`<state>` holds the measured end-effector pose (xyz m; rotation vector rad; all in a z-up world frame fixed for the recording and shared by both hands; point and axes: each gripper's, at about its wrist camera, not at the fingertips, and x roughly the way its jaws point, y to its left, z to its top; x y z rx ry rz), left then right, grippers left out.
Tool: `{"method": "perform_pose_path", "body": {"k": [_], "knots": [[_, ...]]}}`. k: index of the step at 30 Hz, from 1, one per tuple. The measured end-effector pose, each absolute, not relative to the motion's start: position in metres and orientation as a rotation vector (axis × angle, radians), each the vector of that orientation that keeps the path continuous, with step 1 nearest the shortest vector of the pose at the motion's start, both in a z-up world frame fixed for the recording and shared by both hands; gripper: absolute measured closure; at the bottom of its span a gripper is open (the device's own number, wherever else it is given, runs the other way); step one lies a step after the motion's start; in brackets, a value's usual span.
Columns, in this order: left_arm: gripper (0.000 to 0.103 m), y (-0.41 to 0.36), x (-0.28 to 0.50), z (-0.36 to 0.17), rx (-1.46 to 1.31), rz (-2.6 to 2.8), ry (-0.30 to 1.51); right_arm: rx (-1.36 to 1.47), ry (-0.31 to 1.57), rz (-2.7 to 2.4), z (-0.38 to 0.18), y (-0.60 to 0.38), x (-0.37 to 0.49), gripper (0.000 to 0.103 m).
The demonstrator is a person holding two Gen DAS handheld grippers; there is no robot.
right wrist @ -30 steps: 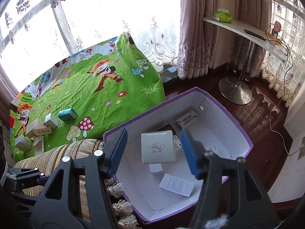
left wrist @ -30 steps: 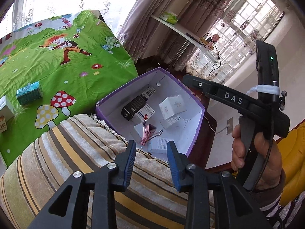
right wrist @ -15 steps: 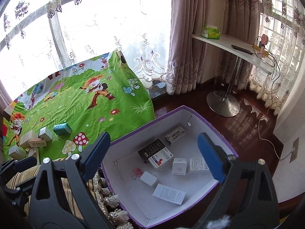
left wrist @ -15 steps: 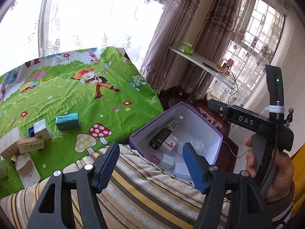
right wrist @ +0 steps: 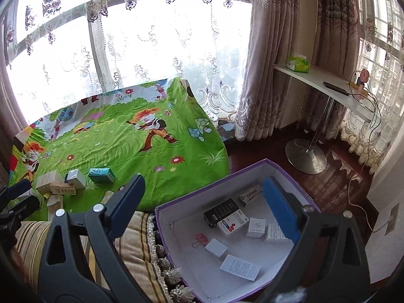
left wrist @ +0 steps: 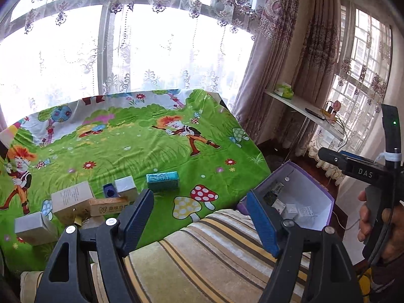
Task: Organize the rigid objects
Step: 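Move both tools back over the boxes on the sheet, then grasp the long white box with the left tool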
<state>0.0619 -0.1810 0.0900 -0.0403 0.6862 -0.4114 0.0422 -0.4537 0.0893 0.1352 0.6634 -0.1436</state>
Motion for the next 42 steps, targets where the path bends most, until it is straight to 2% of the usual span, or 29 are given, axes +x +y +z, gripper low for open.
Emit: {"method": "perform_pose_path", "body": {"k": [12, 26, 28, 30, 42], "knots": [[0.024, -0.046, 0.076, 0.071, -0.150, -0.143, 0.717, 0.142, 0.757, 0.105, 0.079, -0.371, 0.080, 0.007], [0.023, 0.021, 0.094, 0.039, -0.246, -0.037, 0.831, 0.080, 0.842, 0.258, 0.068, -0.286, 0.128, 0.007], [0.014, 0.028, 0.098, 0.035, -0.253, -0.020, 0.850, 0.089, 0.859, 0.273, 0.064, -0.279, 0.134, 0.007], [0.000, 0.034, 0.102, 0.031, -0.257, 0.005, 0.867, 0.095, 0.872, 0.288, 0.063, -0.272, 0.139, 0.007], [0.000, 0.053, 0.138, 0.002, -0.215, 0.114, 0.994, 0.108, 0.980, 0.358, 0.040, -0.227, 0.179, 0.006]]}}
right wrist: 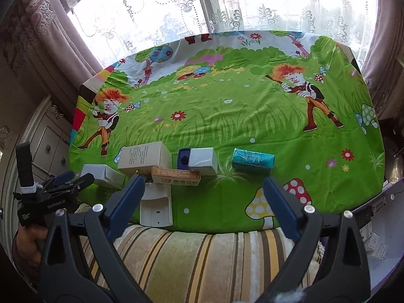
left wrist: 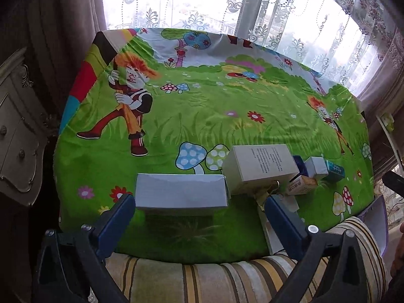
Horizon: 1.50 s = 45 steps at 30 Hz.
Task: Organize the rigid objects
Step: 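Grasp the long white box with the left tool, then grasp the orange-labelled box with the right tool while the left tool holds the white box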
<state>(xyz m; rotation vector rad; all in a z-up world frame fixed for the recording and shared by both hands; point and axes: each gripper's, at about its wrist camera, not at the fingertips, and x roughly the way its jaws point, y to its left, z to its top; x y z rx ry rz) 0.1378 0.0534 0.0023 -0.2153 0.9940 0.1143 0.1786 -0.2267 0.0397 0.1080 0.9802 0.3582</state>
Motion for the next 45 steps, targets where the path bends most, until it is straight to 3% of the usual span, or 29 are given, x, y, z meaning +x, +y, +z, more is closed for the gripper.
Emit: {"method": "perform_pose_path", "body": {"k": [22, 26, 45], "knots": [[0.000, 0.067, 0.165, -0.040, -0.211, 0.167, 1.110, 0.171, 1.118, 0.430, -0.015, -0.190, 0.218, 0.005], [0.010, 0.066, 0.164, -0.041, -0.216, 0.154, 1.100, 0.201, 1.154, 0.446, -0.027, -0.185, 0.224, 0.005], [0.011, 0.067, 0.156, -0.040, -0.243, 0.140, 1.069, 0.237, 1.287, 0.503, -0.065, -0.167, 0.249, 0.003]]}}
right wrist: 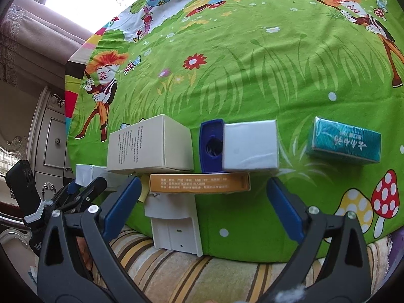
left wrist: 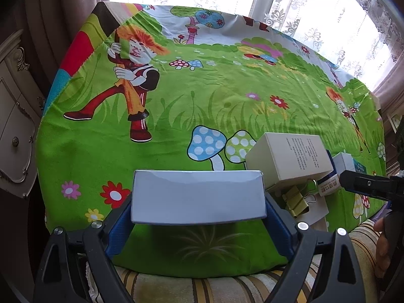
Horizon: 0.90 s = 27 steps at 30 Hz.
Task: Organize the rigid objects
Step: 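Grasp the orange-labelled box with the right tool while the left tool holds the white box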
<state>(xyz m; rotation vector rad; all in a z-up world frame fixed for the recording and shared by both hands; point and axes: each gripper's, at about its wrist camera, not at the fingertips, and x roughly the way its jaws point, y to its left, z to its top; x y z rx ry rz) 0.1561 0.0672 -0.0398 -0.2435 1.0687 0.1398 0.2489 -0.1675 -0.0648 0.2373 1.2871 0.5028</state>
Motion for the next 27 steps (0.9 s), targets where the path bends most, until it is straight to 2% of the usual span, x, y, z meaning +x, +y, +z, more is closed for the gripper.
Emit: {"method": "perform_pose_path", "body": {"k": [18, 22, 27], "knots": [[0.011, 0.068, 0.156, -0.038, -0.247, 0.143, 1.060, 0.178, 1.309, 0.517, -0.078, -0.156, 0.256, 0.003], [0.011, 0.068, 0.154, -0.036, -0.249, 0.151, 1.051, 0.175, 1.317, 0.527, -0.079, -0.156, 0.255, 0.019], [0.011, 0.068, 0.151, -0.033, -0.248, 0.167, 1.031, 0.183, 1.310, 0.530, -0.077, -0.161, 0.252, 0.019]]}}
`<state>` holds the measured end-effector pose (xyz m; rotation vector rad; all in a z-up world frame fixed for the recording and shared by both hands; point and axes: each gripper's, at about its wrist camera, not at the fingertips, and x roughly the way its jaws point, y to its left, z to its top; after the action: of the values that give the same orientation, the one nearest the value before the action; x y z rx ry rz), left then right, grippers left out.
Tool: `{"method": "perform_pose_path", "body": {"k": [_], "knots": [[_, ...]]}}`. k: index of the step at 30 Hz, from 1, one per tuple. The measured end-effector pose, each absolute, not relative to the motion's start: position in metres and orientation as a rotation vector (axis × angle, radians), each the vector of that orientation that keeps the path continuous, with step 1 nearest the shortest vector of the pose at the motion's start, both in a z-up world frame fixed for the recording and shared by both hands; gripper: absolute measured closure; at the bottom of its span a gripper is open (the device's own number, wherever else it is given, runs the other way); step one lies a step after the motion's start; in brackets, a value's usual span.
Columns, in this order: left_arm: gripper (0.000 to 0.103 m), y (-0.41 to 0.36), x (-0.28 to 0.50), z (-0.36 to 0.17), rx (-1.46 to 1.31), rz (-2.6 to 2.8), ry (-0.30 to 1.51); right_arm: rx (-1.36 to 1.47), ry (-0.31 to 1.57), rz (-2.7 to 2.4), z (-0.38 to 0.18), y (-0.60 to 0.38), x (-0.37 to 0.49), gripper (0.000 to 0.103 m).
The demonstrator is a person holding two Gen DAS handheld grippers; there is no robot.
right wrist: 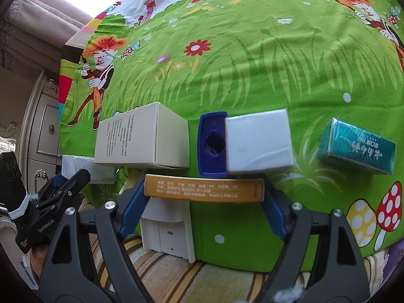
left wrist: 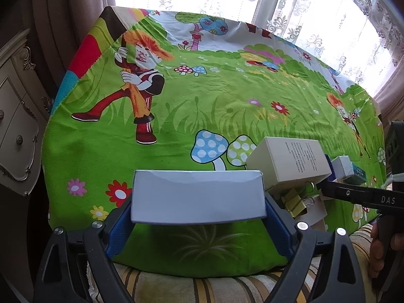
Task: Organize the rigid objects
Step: 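Grasp the orange-labelled box with the right tool while the left tool holds the white box, then carry both boxes into the purple box and open both tools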
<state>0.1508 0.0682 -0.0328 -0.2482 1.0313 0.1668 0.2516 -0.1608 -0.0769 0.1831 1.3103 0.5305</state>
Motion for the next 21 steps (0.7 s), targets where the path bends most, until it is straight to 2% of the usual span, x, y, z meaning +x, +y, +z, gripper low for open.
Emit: {"method": "perform_pose_path", "body": {"k": [21], "knots": [[0.011, -0.002, 0.117, 0.020, -0.194, 0.044, 0.935, 0.167, 1.108, 0.458, -0.019, -0.223, 0.183, 0.019]]}}
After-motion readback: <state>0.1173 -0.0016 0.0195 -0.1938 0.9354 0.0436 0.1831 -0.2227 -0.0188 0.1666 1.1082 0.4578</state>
